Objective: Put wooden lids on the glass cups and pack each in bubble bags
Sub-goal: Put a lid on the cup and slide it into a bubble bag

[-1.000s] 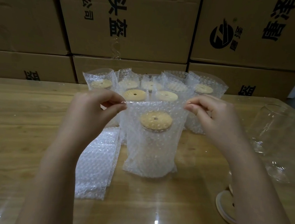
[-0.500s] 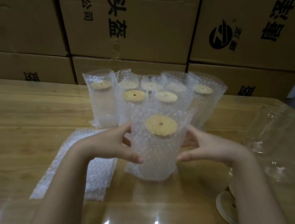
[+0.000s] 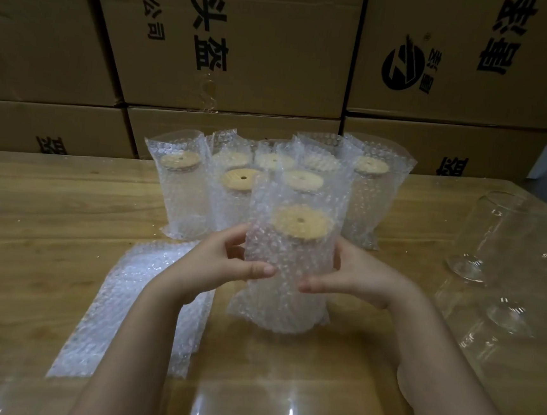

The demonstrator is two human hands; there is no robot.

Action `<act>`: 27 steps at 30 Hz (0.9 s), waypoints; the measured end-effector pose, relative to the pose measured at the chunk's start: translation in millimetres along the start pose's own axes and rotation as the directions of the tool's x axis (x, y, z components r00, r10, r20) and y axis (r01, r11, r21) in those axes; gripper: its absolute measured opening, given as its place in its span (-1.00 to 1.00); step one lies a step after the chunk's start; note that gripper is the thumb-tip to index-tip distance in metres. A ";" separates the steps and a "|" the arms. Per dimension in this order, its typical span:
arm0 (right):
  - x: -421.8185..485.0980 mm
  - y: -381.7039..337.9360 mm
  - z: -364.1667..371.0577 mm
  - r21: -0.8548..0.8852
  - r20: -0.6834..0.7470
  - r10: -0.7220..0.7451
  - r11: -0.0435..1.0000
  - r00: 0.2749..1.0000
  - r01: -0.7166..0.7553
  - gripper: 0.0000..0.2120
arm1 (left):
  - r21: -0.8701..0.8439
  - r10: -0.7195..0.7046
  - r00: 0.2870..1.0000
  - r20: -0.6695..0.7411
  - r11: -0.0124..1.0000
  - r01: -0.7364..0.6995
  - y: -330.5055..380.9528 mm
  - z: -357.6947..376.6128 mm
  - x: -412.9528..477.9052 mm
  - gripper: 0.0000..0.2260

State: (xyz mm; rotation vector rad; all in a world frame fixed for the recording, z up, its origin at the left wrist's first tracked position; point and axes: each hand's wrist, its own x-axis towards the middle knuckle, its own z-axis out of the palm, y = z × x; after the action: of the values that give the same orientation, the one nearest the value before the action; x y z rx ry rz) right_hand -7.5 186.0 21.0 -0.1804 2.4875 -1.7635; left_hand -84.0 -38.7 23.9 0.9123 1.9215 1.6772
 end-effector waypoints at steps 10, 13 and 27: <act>-20.9 24.9 -39.8 0.370 -0.032 -0.053 0.927 0.998 0.061 -0.29 | -0.477 -0.069 0.995 -0.067 0.879 0.028 -44.3 33.5 15.9 -0.69; -30.7 37.4 -56.6 0.440 -0.198 -0.068 0.885 0.978 0.151 -0.49 | -0.397 -0.174 0.970 -0.170 0.913 0.094 -56.3 42.5 18.5 -0.83; 7.9 55.2 -41.1 0.146 -0.808 0.096 0.989 0.582 0.039 -0.08 | -0.219 -0.177 0.935 -0.307 0.969 0.111 -78.0 46.7 26.2 -0.78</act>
State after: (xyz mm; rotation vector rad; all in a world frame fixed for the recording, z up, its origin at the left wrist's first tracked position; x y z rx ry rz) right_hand -23.6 241.4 -17.6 0.9111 2.7985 -2.3912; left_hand -85.0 8.6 -58.0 0.4257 1.9202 1.9830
